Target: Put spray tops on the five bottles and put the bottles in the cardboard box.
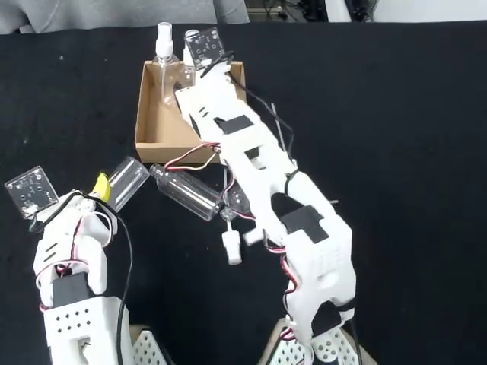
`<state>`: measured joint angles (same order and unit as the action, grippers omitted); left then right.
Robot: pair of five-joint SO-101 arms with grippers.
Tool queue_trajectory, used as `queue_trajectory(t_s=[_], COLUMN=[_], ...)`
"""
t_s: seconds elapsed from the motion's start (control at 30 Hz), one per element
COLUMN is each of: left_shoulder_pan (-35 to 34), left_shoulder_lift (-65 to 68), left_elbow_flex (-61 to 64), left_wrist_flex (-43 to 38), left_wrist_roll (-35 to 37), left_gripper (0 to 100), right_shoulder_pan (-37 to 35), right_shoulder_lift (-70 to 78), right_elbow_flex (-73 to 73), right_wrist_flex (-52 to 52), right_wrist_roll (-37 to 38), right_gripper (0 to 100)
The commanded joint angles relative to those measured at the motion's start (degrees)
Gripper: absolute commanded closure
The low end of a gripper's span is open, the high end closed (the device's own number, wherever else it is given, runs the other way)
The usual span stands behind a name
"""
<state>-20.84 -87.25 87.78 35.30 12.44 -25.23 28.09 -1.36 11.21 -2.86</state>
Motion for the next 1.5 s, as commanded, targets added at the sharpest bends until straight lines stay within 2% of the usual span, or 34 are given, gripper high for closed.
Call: queue_trajectory(t_s=[0.0, 0.5, 0.77, 0.93, 1.47], left_shoulder_pan=[-0.7, -0.7, -0.7, -0.7, -0.7], left_shoulder_lift=[-0.6, -0.6, -0.6, -0.6, -0.6], left_elbow_flex=[-0.8, -0.8, -0.8, -0.8, -0.8], left_wrist_flex=[-1.0, -1.0, -1.0, -1.0, -1.0], left_wrist_roll=[-0.4, -0.4, -0.4, -0.4, -0.4], left_gripper=[81, 81, 81, 81, 81], right_shoulder_pan=[-2.1, -6.2, -6.3, -6.9, -6.9], right_shoulder_lift=[-1.5, -1.3, 3.4, 3.6, 3.6], right_elbow_flex=[-1.2, -0.4, 0.7, 0.8, 0.9], right_wrist_flex=[-2.0, -2.5, -10.6, -10.6, -10.6], right_wrist_roll=[-0.1, -0.1, 0.3, 4.2, 4.3], right_gripper=[88.1, 88.1, 88.1, 88.0, 87.7])
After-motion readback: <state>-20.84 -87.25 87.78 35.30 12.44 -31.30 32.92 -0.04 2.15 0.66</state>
